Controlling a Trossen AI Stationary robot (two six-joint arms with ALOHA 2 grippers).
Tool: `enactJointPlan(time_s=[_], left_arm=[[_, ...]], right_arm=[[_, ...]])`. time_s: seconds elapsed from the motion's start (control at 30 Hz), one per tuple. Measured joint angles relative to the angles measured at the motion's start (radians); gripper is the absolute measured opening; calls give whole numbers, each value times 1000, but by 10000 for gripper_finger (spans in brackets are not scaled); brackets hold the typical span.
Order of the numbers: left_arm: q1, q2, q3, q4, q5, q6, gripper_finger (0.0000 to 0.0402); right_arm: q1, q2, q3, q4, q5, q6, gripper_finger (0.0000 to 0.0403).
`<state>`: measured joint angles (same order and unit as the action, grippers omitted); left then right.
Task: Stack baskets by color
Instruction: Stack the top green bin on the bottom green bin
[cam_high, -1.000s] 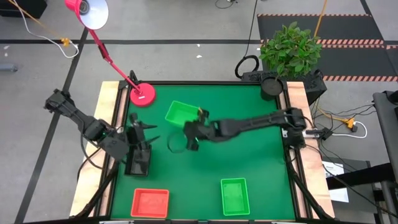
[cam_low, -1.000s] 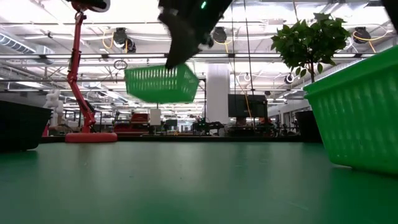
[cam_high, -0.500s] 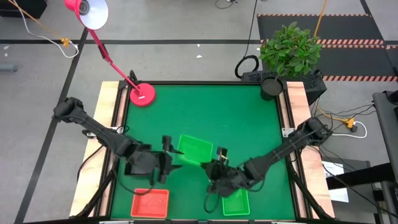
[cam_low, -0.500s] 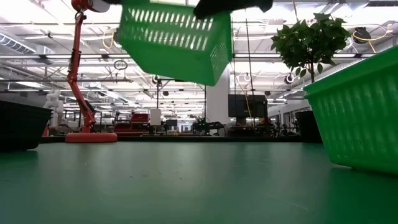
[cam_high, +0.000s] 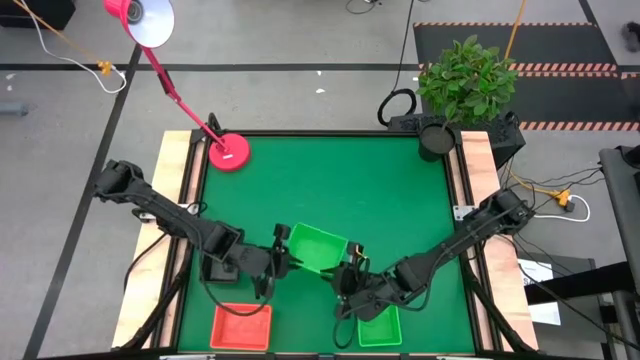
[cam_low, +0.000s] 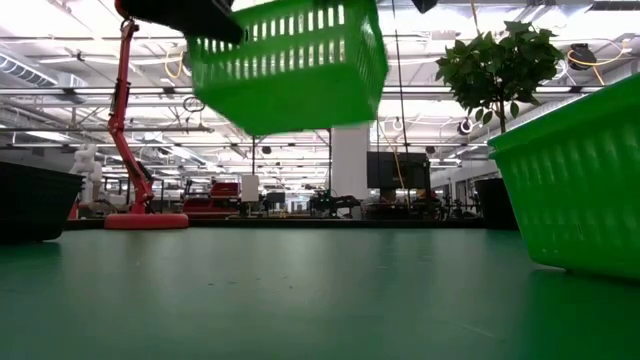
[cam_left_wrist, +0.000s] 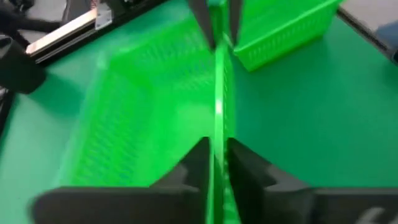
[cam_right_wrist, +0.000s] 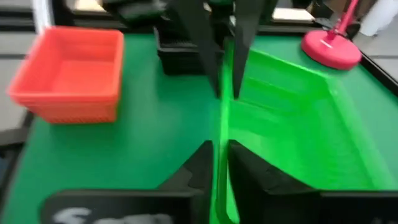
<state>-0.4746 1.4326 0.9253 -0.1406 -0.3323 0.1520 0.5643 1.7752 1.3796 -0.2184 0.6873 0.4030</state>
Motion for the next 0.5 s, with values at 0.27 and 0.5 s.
enactJointPlan(time_s=[0.27,0.5], left_arm=[[-45,0,0,-3,78,131,11],[-66,3,0,26,174,279,15]], right_arm=[[41,-67,1,37,-145,-111,166],[123,-119,1,-3,-178,-169,206]])
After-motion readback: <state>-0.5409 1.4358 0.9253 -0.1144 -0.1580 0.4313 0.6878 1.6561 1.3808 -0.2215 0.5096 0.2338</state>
